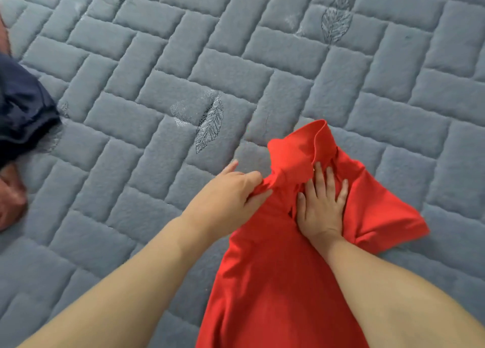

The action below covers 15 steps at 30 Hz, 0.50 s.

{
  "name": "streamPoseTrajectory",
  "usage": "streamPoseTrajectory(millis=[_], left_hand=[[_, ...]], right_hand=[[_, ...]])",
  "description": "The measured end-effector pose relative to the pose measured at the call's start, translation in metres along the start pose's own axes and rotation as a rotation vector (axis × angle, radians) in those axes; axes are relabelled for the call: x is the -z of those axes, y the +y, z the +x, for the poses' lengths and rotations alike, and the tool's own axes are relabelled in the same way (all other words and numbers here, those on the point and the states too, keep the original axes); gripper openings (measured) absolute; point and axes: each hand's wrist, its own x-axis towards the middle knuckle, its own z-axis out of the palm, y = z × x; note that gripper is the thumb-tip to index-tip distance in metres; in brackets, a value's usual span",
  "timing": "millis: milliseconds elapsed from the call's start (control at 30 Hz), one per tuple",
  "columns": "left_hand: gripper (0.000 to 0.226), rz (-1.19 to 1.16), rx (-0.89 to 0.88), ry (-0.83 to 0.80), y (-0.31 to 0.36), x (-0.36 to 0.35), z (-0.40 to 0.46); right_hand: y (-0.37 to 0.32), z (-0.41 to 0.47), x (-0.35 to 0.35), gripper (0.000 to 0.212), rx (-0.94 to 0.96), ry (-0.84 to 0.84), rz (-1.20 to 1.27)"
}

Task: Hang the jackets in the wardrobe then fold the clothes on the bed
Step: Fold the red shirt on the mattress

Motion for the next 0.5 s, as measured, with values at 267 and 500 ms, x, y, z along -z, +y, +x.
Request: streamPoseTrajectory(millis=[267,500], left_hand=[[0.037,-0.039,0.569,-0.507,-0.013,0.036,0.018],[0.018,-0.418,0.651,-0.388,-0.018,0.041,-0.006]], right_hand=[[-0.001,0.003,-0.006,0.063,-0.024,0.041,-0.008],[0.0,0.003,-0.01,0.063,-0.026,0.046,-0.014]])
